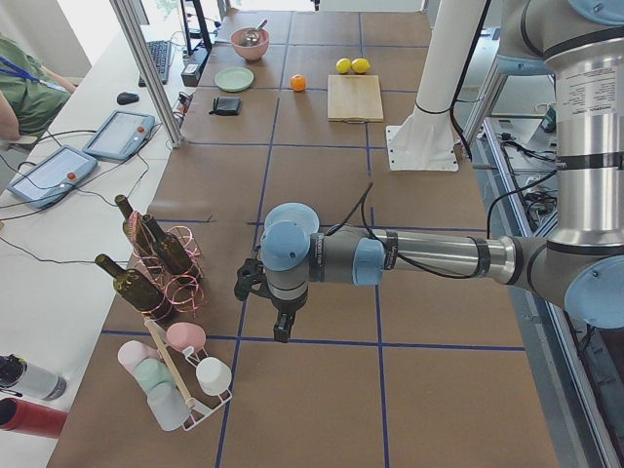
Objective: Pick orange to plate
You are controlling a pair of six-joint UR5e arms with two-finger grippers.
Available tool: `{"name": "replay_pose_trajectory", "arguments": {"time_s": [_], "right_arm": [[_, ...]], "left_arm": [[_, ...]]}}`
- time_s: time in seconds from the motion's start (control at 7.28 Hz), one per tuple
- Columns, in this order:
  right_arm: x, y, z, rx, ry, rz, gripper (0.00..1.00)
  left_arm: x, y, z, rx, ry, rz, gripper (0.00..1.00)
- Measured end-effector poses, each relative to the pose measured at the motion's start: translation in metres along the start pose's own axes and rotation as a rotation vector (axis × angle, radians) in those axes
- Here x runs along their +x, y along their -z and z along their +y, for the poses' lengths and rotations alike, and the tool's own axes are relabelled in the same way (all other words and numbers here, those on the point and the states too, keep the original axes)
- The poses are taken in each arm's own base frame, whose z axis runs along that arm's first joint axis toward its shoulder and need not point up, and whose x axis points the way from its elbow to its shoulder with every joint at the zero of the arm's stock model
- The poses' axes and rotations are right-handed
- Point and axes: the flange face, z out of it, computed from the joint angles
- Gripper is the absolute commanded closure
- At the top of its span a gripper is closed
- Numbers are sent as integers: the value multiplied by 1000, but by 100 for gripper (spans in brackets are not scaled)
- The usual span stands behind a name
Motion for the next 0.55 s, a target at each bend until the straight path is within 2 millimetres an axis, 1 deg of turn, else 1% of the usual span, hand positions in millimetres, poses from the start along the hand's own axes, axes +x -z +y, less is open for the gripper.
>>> {"name": "replay_pose_trajectory", "arguments": {"time_s": [0.55], "right_arm": [[-1, 1, -1, 2, 4, 0, 0]], "left_arm": [[3, 3, -3, 18, -18, -1, 0]]}}
